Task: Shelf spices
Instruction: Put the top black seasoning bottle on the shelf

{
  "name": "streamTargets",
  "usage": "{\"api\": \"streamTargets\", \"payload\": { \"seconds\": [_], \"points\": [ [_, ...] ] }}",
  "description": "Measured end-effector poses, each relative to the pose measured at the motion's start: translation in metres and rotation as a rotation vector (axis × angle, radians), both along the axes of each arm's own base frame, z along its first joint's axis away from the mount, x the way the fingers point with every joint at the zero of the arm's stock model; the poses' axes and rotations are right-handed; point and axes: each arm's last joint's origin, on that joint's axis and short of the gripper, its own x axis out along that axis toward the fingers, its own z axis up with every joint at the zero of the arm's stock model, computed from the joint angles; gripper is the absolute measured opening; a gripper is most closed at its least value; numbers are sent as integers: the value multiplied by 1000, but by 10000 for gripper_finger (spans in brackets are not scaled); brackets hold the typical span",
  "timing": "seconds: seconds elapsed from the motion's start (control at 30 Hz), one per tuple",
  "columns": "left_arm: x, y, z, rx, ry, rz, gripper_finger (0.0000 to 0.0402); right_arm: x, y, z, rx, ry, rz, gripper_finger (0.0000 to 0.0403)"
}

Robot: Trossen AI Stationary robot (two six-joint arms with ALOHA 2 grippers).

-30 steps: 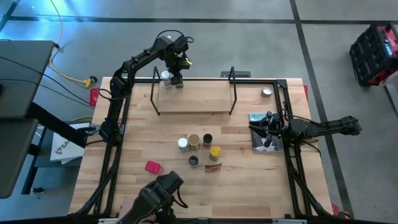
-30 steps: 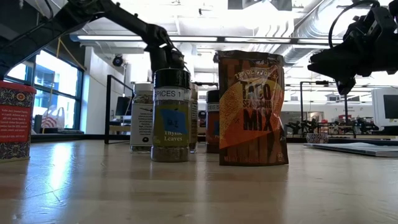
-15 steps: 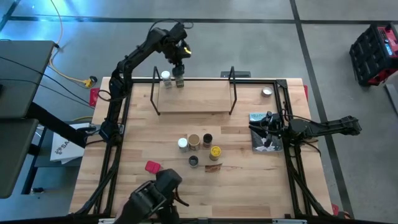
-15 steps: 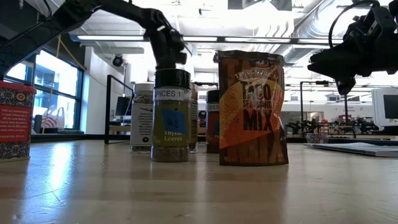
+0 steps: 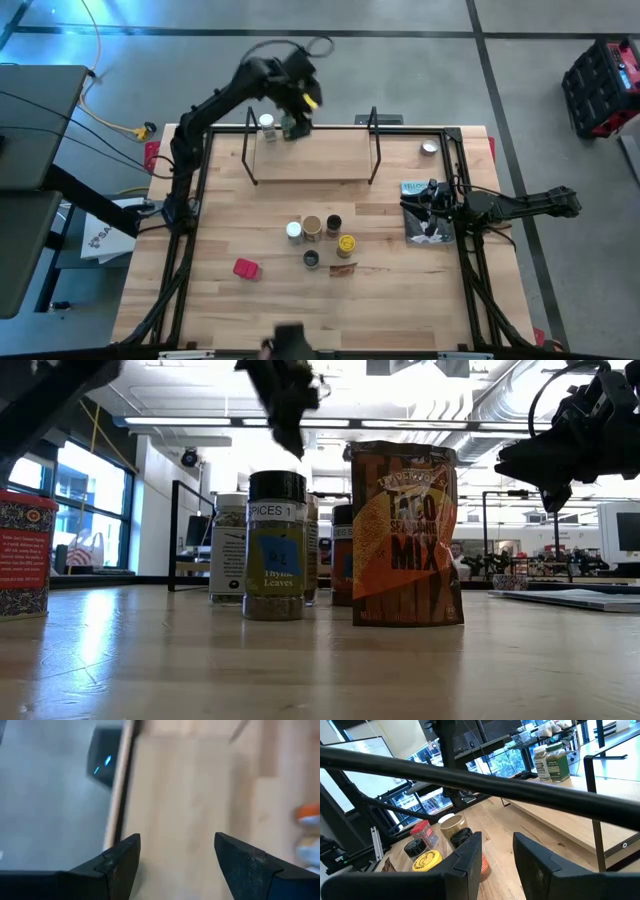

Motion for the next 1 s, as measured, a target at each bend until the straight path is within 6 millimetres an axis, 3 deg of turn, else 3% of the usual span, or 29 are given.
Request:
{"api": "streamTargets", "payload": {
  "seconds": [0.2,0.33,0.5,0.63,0.77,1.0],
  "points": [
    [41,-89,4,105,20,-45,248,0,0,0,3,-1,0,105],
    [62,-155,-3,187,16,-98,248,0,0,0,2,-1,0,105],
    [66,-218,-20,185,-7,-139,248,0,2,0,53,-7,52,105],
    [56,-255,-39,244,-57,-70,248,1,4,0,106,-16,136,105],
    [33,-285,-61,275,-174,1,248,1,5,2,112,-30,187,105],
    [-17,-310,-101,287,-402,145,248,3,7,15,62,-157,219,105]
  ]
}}
